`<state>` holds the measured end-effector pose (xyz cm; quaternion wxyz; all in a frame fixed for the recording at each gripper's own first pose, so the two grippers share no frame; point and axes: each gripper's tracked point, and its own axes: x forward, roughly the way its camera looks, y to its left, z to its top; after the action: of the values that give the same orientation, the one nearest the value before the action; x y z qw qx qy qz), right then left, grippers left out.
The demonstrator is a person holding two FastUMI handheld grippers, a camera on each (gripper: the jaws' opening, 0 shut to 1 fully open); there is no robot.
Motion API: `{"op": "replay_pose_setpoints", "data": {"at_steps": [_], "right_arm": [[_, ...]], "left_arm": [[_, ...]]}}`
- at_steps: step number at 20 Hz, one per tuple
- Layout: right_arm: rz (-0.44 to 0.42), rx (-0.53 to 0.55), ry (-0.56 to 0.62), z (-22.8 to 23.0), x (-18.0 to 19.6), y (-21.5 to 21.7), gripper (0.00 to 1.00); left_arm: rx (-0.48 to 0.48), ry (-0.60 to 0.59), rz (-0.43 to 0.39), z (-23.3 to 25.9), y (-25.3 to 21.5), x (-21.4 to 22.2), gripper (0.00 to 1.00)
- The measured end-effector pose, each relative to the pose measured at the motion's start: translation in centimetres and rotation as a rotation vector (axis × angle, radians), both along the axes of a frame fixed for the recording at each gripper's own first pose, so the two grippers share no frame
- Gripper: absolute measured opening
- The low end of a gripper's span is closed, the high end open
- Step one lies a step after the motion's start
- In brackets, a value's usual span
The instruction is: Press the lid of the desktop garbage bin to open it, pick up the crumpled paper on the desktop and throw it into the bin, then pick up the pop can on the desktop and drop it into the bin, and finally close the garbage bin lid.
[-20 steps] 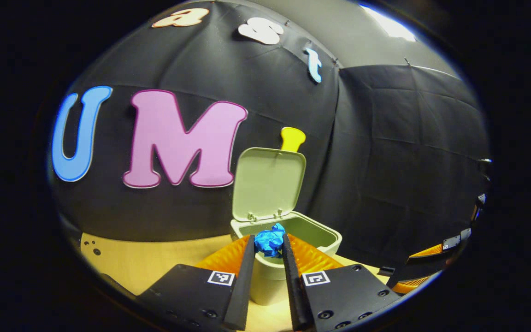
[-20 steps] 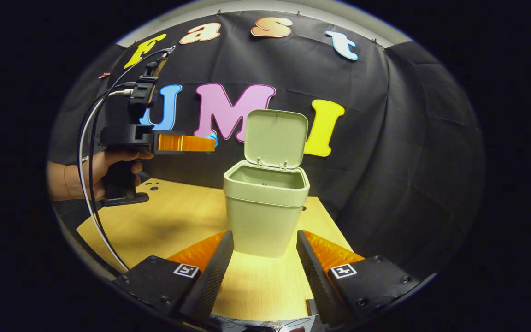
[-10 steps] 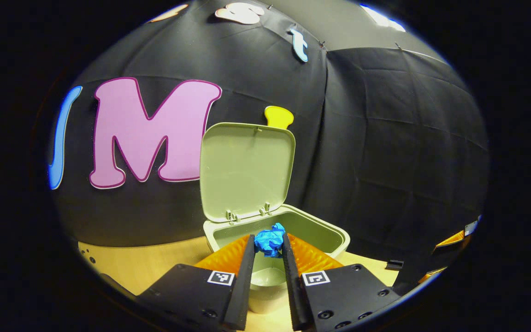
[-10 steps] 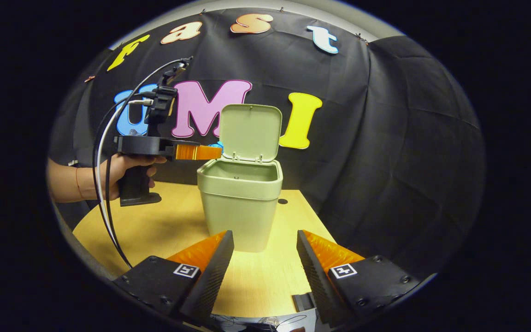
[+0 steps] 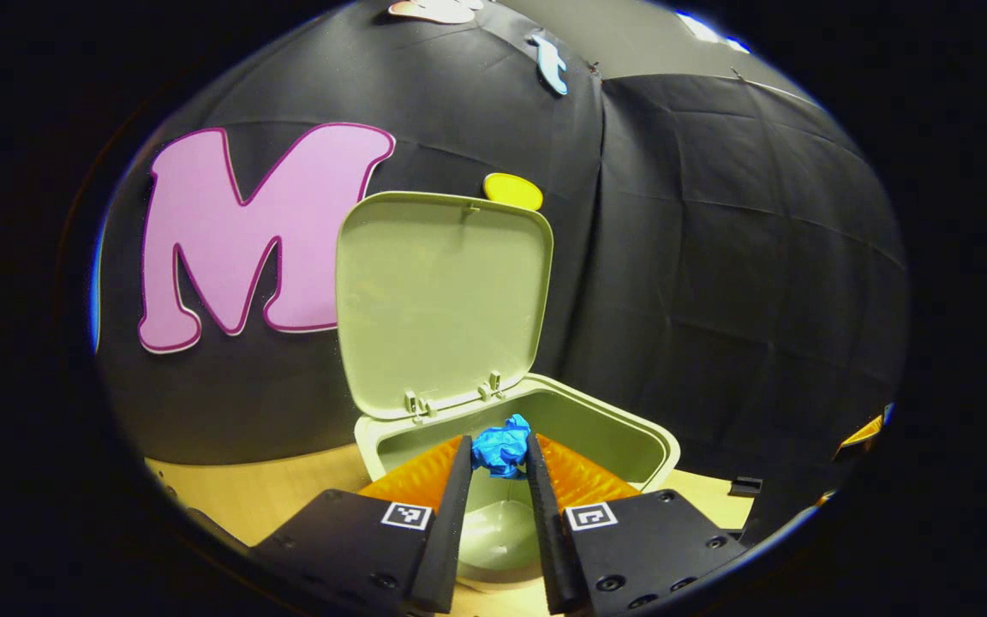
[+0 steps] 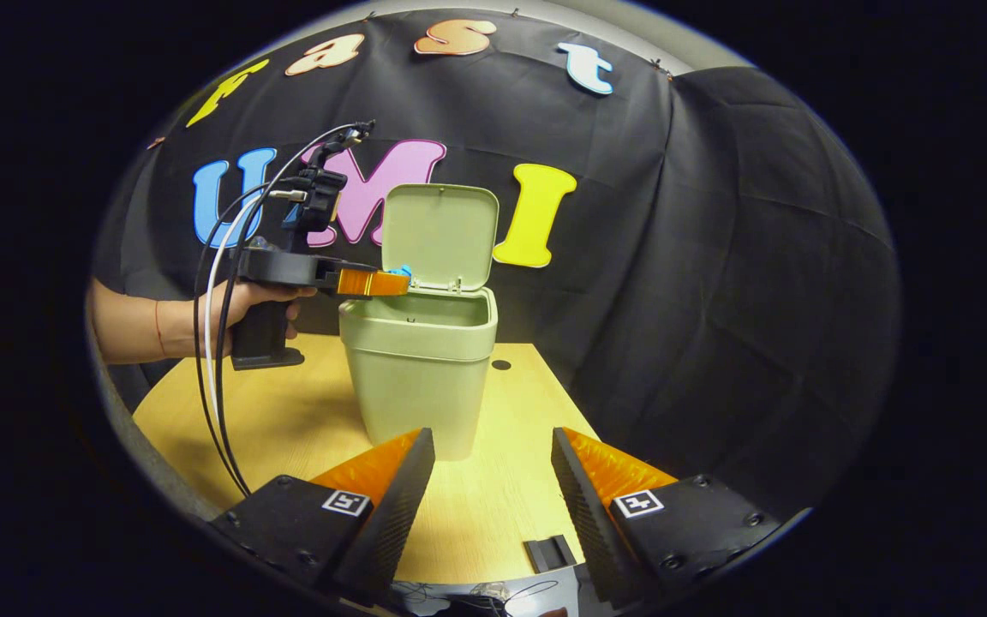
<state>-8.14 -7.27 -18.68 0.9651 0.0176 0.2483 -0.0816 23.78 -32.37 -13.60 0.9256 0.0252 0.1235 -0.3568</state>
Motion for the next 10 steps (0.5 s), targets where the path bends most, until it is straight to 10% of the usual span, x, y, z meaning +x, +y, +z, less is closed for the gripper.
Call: {"op": "replay_pose_setpoints", "data": {"at_steps": [7, 10], "right_arm": [[0.022, 0.018, -0.013, -0.2, 0.6, 0.6, 0.87], [0.055, 0.036, -0.015, -0.3, 1.5, 1.4, 0.87]], "left_arm": [[0.006, 0.011, 0.012, -0.8, 0.1, 0.1, 0.53], [0.004, 0.019, 0.041, -1.1, 1.0, 0.2, 0.79]]}}
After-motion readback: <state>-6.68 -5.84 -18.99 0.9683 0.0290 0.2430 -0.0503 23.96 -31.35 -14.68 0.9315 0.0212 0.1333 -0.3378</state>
